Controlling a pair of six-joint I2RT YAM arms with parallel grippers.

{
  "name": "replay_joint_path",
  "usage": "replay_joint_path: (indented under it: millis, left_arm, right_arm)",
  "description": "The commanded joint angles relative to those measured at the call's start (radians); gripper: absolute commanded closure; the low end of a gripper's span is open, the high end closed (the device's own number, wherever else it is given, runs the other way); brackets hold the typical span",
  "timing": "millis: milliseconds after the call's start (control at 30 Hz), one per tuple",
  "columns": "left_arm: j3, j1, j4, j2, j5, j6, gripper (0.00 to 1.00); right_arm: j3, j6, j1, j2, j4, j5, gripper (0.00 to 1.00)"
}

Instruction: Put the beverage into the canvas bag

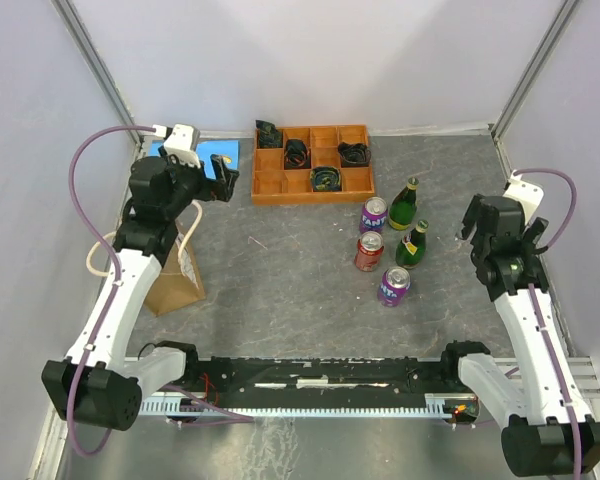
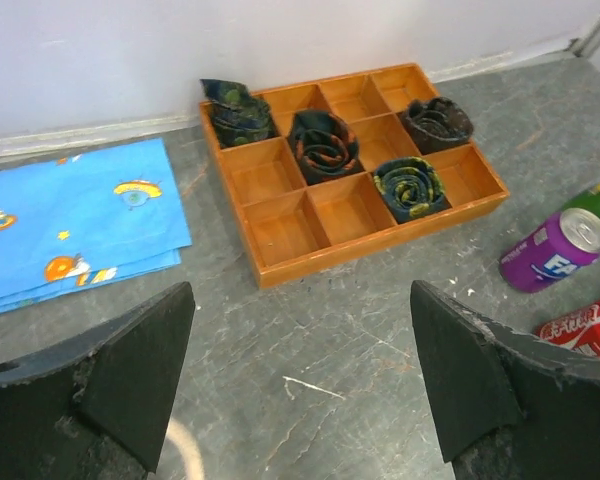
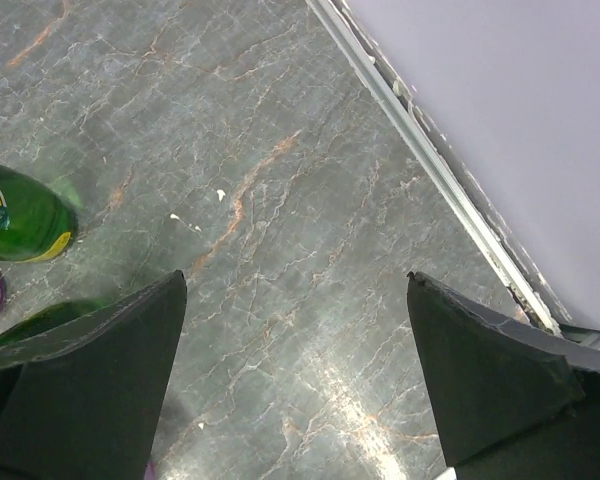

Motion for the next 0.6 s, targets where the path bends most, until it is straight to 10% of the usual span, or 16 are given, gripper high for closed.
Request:
replay_joint_path:
  millis: [0, 567]
  left_arm:
    - [0.197, -0.001, -0.222, 0.000, -0.181, 0.048, 0.07]
    - [0.247, 0.208, -0.748, -0.121, -0.467, 0.039, 0.09]
  right_arm:
    - [-0.003, -0.005, -0.005, -0.057, -0.016, 0.007, 0.01]
    - [0.213, -0.181, -0.005, -0.045, -0.311, -0.405, 0.01]
